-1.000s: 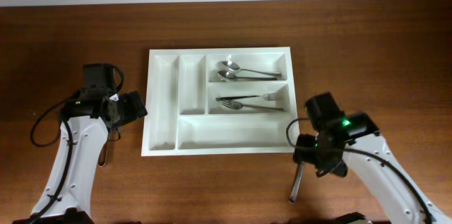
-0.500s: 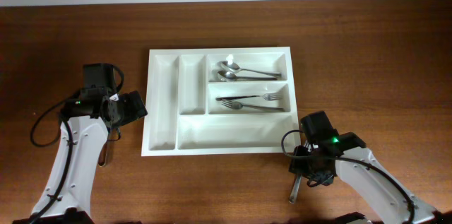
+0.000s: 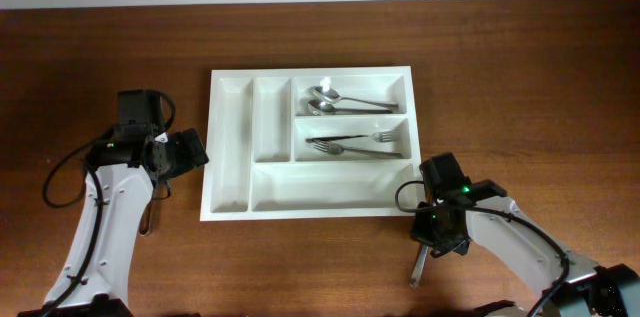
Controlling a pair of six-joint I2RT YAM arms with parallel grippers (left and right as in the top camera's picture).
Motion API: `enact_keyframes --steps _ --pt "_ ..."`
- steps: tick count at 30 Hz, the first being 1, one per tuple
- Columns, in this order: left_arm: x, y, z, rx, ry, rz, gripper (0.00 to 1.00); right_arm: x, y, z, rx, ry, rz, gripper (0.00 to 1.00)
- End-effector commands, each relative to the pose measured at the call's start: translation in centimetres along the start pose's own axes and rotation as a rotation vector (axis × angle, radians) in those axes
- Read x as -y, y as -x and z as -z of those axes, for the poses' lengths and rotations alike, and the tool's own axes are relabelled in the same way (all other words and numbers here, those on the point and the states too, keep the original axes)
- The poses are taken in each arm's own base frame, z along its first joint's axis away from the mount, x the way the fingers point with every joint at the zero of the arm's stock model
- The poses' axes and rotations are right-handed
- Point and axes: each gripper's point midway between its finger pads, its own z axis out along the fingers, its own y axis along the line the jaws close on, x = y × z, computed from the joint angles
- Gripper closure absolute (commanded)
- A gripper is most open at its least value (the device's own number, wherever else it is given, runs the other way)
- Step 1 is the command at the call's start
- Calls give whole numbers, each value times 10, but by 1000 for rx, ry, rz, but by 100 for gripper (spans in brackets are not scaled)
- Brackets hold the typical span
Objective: Pack container
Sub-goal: 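Grasp the last silver fork below the tray with the right gripper, then place the fork in the middle-right compartment and release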
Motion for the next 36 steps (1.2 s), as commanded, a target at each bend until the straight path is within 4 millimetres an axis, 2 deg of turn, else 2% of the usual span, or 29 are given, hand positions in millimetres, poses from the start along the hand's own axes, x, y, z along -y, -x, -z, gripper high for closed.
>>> enact_keyframes --steps 1,4,8,14,18,23,27,32,34,36 --pt "-1 7 3 16 4 -8 1 11 -5 -11 -20 -47 -6 96" --pt "-1 7 3 16 4 -8 1 12 -4 -6 -14 -55 -5 96" --pt "-1 7 3 16 4 -8 1 15 6 12 46 -78 -3 96" --pt "-1 7 3 16 4 -8 1 18 39 75 239 -126 11 96" --pt "-1 7 3 16 4 -8 1 -1 58 117 345 -64 132 96" --pt "-1 7 3 16 4 -8 1 -55 74 157 438 100 549 96" --pt "-1 7 3 16 4 -8 1 -83 91 179 574 116 895 96" --pt "-1 7 3 16 4 -8 1 -127 88 191 741 171 1474 96" --pt "-1 7 3 16 4 -8 1 -140 86 192 786 197 1610 96" --pt "-1 7 3 16 4 -8 1 -149 90 189 812 210 1666 96"
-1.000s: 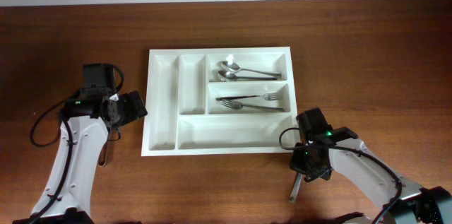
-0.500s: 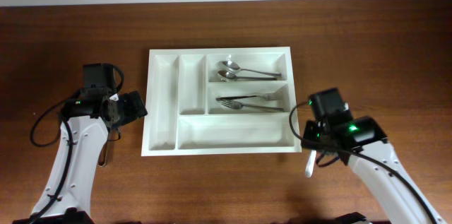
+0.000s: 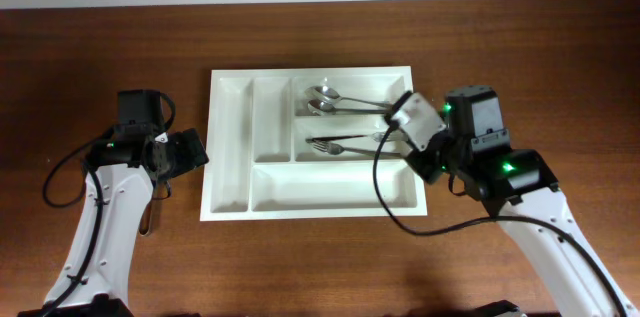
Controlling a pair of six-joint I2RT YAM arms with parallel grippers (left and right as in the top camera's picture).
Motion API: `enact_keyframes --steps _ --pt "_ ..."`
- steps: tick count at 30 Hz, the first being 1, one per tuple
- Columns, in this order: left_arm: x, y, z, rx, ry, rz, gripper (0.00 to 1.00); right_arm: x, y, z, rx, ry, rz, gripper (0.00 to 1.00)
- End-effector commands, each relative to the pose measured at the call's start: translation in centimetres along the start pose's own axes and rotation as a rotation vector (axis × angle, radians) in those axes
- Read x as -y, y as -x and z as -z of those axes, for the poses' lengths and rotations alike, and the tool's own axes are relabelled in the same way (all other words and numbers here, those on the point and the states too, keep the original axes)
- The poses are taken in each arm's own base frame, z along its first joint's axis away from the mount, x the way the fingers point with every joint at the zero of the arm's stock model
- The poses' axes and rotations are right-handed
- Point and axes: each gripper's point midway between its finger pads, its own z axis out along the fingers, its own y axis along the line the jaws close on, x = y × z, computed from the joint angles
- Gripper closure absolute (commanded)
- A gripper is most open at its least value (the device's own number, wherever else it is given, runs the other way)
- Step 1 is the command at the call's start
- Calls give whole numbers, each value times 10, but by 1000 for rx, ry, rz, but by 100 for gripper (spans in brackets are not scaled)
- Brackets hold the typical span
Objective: Pack container
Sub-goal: 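Place the fork in the middle-right compartment and release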
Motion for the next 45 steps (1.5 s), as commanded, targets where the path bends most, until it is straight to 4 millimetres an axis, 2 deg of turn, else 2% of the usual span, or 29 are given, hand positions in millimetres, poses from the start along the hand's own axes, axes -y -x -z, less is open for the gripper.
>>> enact_keyframes --steps 1,5,10,16,21,27,29,31,34,36,39,41,43,44,45 --pt "-1 7 3 16 4 -8 1 -11 23 -10 117 92 305 96" --pt "-1 7 3 16 4 -8 1 -10 16 -34 91 118 352 96" --pt "-1 7 3 16 4 -8 1 -11 8 -73 59 147 385 96" --pt "-1 7 3 16 4 -8 1 -15 8 -109 -15 139 488 96" --pt "-1 7 3 16 4 -8 1 -15 14 -127 -48 139 524 96" --pt "-1 7 3 16 4 -8 1 -17 5 -138 -77 153 511 95" --pt "-1 7 3 16 4 -8 1 -15 9 -137 -74 146 480 87" --pt "-1 7 3 16 4 -8 1 -12 13 -136 -71 134 438 58" --pt "-1 7 3 16 4 -8 1 5 33 -125 -53 64 303 54" --pt "-1 7 3 16 4 -8 1 23 58 -107 -17 -12 192 47" --pt "-1 7 3 16 4 -8 1 56 105 -57 71 -135 19 41" --pt "-1 7 3 16 4 -8 1 78 124 -20 111 -217 -77 38" --pt "-1 7 3 16 4 -8 1 100 134 20 141 -301 -179 35" --pt "-1 7 3 16 4 -8 1 114 135 44 155 -349 -247 32" --pt "-1 7 3 16 4 -8 1 123 133 59 161 -378 -294 29"
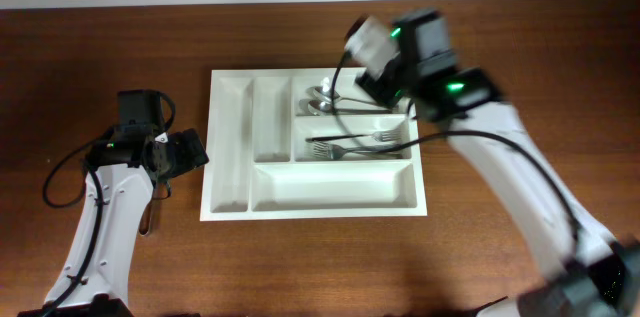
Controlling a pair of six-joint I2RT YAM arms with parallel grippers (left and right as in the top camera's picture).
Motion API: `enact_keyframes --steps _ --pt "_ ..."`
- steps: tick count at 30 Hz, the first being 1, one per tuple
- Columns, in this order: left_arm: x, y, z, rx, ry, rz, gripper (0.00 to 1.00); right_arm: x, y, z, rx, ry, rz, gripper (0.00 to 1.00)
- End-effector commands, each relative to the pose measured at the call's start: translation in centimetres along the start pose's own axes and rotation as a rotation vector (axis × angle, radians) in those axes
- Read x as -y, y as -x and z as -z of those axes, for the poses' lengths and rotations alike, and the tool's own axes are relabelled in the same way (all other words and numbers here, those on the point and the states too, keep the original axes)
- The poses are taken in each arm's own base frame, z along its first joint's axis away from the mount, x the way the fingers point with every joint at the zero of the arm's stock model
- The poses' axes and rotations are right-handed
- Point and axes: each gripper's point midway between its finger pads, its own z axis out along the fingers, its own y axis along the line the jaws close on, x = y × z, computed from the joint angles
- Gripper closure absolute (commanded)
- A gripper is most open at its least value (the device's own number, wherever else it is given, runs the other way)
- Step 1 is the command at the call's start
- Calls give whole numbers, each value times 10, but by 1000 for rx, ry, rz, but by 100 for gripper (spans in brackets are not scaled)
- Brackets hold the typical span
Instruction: Pack container
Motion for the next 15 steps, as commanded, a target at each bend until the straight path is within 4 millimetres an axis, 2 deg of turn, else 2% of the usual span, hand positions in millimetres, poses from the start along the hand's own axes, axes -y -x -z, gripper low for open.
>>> enact_keyframes --steps 1,3,7,11,15 --pt "-1 7 3 16 4 -8 1 73 19 84 86 -235 -310 29" --pt "-1 7 3 16 4 -8 1 95 4 108 72 -285 -412 29" --pt "-1 7 3 16 4 -8 1 132 -50 147 0 -387 -648 29" --pt "-1 7 3 16 4 -8 1 150 -98 182 -54 -464 -840 29" --pt "-1 7 3 16 4 -8 1 154 -113 208 -45 -494 -888 27"
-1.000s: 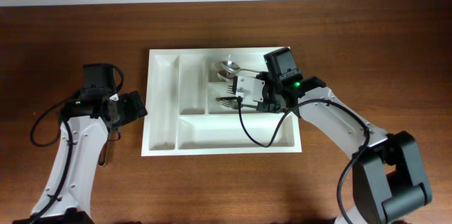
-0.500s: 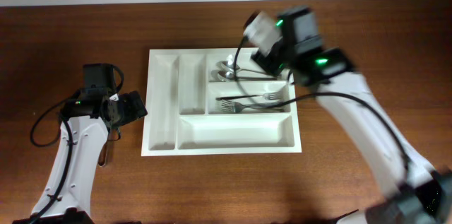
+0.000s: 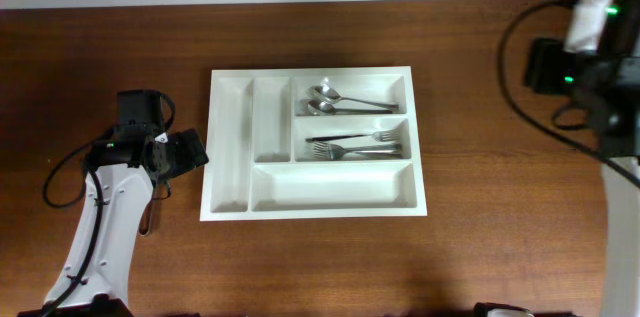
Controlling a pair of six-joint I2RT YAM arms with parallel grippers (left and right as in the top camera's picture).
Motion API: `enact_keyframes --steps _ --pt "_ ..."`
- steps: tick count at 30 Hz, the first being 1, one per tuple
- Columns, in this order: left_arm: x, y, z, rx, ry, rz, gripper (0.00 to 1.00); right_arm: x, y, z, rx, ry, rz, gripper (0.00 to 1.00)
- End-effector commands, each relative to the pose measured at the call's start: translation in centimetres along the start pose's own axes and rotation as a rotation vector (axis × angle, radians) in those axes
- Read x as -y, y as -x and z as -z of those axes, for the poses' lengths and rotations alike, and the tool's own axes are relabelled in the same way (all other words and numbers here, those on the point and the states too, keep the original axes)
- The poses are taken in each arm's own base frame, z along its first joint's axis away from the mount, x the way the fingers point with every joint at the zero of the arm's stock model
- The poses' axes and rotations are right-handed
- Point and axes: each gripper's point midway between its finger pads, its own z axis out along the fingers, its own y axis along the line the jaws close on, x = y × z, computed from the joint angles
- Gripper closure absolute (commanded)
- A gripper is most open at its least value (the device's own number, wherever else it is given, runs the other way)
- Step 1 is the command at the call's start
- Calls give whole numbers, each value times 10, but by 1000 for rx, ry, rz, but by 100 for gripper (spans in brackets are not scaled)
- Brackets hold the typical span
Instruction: Pack container
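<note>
The white cutlery tray sits mid-table. Two spoons lie in its upper right compartment and forks in the one below; the long bottom slot and the two left slots look bare. My left gripper hovers just off the tray's left edge, and its dark fingers do not show whether they are parted. My right gripper is high at the far right edge, well away from the tray, foreshortened so its jaws cannot be read.
A thin dark object lies on the wood beside my left arm, partly hidden by it. The brown table runs all round the tray. A pale wall strip borders the far edge.
My right arm has gone from above the spoon compartment to the far right top corner, away from the tray. The left arm and the tray's contents look unchanged.
My right gripper was low at the tray's front right corner, with a utensil on the wood just below it. Then it was over the tray's right side, that utensil gone from the table, then above the spoon compartment. Now it is at the far right. The left arm stayed put.
</note>
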Motion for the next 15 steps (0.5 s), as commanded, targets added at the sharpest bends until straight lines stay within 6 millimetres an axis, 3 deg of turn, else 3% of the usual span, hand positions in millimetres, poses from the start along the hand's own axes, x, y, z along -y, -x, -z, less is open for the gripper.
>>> enact_keyframes --steps 1,3,4,15 --pt "-1 7 3 16 4 -8 1 10 6 28 66 2 -88 23" --pt "-1 7 3 16 4 -8 1 11 7 33 81 1 -89 5" --pt "-1 7 3 16 4 -8 1 11 7 35 84 1 -89 1" --pt "-1 7 3 16 4 -8 1 11 5 28 65 1 -88 1"
